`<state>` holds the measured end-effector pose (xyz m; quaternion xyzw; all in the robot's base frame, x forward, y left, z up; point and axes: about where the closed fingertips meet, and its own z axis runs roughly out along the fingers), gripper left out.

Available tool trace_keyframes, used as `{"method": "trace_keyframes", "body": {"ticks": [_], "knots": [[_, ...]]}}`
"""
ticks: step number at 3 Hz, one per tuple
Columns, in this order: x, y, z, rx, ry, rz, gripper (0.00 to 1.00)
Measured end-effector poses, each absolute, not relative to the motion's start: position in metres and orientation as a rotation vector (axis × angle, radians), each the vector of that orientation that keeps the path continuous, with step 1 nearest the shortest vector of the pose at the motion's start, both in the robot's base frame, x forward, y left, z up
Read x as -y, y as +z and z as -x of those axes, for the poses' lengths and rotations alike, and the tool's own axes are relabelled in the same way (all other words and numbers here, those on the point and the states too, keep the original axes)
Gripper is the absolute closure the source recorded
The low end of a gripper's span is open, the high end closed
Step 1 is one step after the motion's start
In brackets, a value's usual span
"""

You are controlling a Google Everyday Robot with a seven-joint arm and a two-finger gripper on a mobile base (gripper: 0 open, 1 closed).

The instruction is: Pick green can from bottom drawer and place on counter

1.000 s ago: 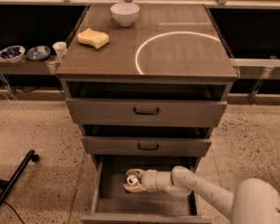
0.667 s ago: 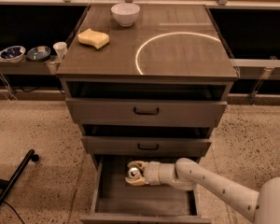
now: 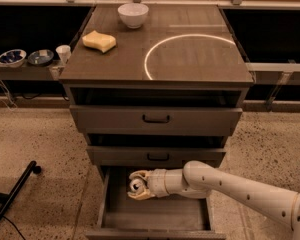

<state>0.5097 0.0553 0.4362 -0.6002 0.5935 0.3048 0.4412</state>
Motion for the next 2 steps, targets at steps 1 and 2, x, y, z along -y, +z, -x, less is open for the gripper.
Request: {"method": "trace_keyframes", "body": {"ticks": [1, 2], "knots": [[-0.055, 0.436, -0.51, -1.473, 0.756, 1.49, 1.0], [-0.049, 0.482, -0.5, -1.452, 0.715, 1.509, 1.0]]}}
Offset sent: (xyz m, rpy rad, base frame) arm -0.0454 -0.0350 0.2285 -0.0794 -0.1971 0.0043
